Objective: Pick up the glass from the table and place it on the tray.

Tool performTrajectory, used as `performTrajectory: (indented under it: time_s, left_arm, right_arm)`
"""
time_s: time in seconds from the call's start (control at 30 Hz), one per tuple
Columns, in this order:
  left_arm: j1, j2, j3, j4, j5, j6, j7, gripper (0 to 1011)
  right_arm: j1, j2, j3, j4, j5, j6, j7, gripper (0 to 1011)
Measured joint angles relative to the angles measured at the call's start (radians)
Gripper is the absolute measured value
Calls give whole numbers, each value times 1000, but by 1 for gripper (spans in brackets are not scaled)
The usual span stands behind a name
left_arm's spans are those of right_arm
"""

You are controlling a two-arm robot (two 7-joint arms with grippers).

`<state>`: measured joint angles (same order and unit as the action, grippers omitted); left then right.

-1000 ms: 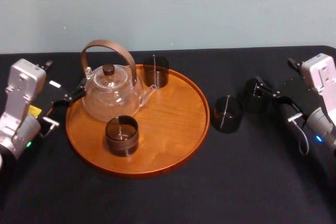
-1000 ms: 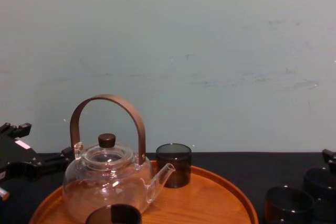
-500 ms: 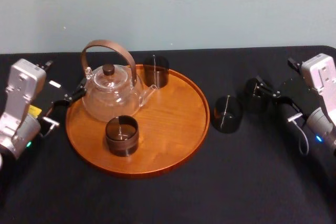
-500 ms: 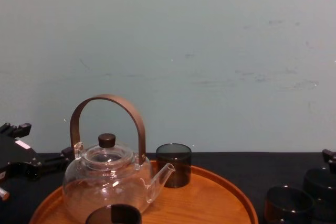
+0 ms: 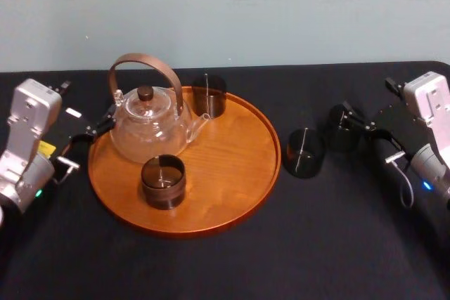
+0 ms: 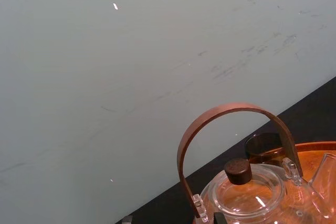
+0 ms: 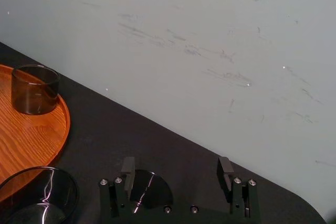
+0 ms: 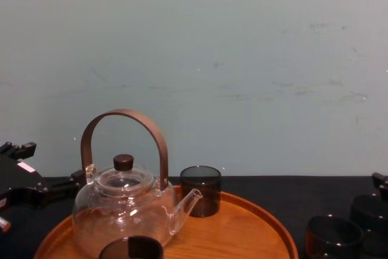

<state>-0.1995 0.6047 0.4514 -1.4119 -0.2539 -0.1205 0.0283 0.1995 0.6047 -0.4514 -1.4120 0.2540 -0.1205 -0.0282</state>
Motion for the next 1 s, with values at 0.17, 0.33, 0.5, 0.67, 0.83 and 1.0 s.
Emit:
performTrajectory:
  time_s: [0.17,0.33,0.5,0.67,0.83,1.0]
  left_arm:
    - [0,0,0,0,0,0,0,1001]
    - [0,0,0,0,0,0,0,1001]
    - [0,0,0,0,0,0,0,1001]
    - [0,0,0,0,0,0,0,1002]
    - [0,0,0,0,0,0,0,1001]
    - [0,0,0,0,0,0,0,1001]
  right_arm:
    - [0,0,0,0,0,0,0,1003]
    - [0,0,0,0,0,0,0,1002]
    - [0,0,0,0,0,0,0,1002]
    - [-10,6,14,-15,10,1,21,1002]
    - [-44,19,40,-59,40,6,50,1002]
    - [-93,38,62,-124,69,22,83,1002]
